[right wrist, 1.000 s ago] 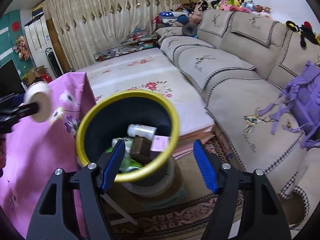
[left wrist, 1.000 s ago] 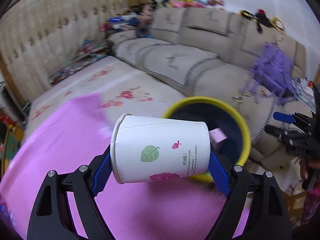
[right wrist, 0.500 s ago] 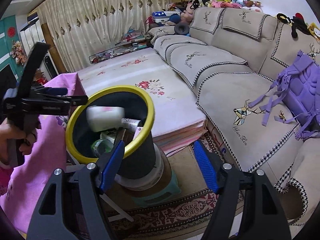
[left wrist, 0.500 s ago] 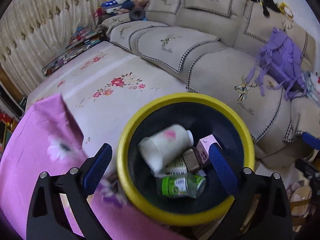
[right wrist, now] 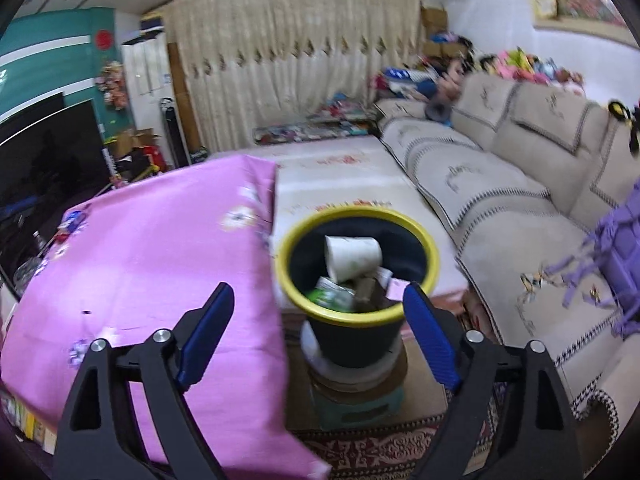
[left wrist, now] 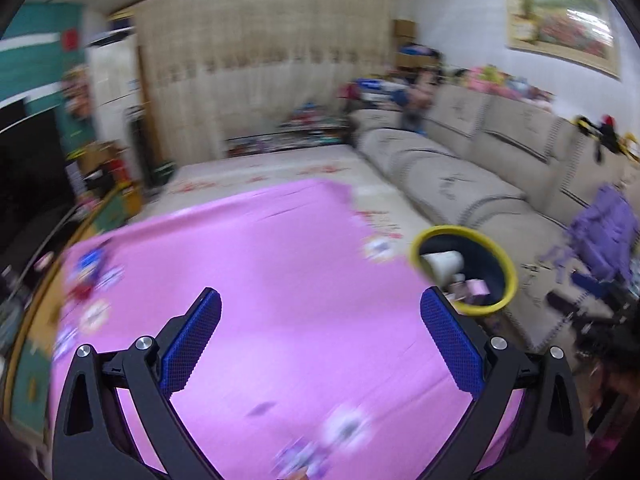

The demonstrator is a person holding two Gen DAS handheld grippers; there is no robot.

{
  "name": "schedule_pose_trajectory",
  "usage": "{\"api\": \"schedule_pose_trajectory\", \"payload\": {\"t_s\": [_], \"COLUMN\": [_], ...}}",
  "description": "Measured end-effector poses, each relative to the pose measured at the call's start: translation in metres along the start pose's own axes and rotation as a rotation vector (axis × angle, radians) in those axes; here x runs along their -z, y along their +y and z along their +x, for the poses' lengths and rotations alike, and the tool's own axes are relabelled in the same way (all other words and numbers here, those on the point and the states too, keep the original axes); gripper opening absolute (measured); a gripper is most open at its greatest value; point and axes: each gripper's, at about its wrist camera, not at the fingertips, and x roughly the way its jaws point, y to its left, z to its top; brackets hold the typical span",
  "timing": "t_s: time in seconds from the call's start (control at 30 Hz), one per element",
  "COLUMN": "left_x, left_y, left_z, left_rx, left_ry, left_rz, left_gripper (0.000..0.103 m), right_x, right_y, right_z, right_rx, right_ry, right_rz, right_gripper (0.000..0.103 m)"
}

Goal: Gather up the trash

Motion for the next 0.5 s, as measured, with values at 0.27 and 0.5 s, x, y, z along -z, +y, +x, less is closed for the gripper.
{"api": "schedule_pose_trajectory", "payload": {"t_s": [0.27, 0.5], "left_x": [0.065, 0.091], "left_y": [0.086, 0.105], "left_z": [-0.097, -0.124], "left_rx": [-0.183, -0.253], "left_ry": [-0.075, -0.092], "left_rz": [-0.153, -0.174], "left_gripper": [0.098, 0.098], "right_x": [-0.002, -0.002], "right_y": [0.045, 0.045], "right_z": [-0.039, -0.045], "right_rx": [-0.011, 0.003], "right_ry": [-0.058, -0.063], "right_rz": [-0.073, -0.056], "right_gripper": [0.088, 0.089]}}
